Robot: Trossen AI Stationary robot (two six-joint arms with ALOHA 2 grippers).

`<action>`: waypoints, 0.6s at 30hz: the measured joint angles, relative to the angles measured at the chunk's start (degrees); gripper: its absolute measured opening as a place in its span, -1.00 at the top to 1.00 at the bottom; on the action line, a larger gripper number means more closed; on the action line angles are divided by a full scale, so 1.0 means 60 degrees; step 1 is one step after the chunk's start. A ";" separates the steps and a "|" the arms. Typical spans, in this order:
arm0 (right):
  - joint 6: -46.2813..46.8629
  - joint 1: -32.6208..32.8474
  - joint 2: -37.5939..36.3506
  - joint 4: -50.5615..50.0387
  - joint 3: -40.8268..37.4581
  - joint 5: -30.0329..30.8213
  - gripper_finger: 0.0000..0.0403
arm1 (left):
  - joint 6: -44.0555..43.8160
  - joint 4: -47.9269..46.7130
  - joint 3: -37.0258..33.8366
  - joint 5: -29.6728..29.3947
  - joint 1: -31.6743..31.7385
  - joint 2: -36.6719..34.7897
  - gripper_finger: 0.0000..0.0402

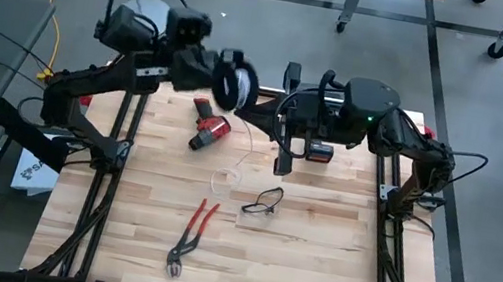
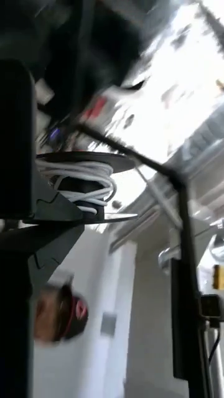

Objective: Coil cords
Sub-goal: Coil the white wire onto the black spool

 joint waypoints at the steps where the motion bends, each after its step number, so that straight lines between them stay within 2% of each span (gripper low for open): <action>1: 0.0077 0.0029 0.0000 -0.0003 0.0000 0.0004 1.00 | 0.0361 0.0001 0.0015 -0.0219 0.0069 -0.0002 1.00; 7: 0.0586 0.0044 -0.0004 -0.0105 0.0000 0.0011 1.00 | 0.2198 0.0114 0.0018 -0.1368 0.0399 -0.0052 1.00; 12: 0.1193 0.0050 0.0005 -0.0319 0.0000 0.0501 0.97 | 0.2881 0.0109 0.0030 -0.1454 0.0693 -0.0095 1.00; 15: 0.1207 0.0100 0.0002 -0.0782 0.0000 0.0724 0.81 | 0.2814 0.0052 0.0027 -0.1399 0.0933 -0.0187 1.00; 18: 0.1204 0.0152 0.0103 -0.1205 0.0001 0.1249 0.55 | 0.2617 0.0124 0.0029 -0.1255 0.1097 -0.0373 1.00</action>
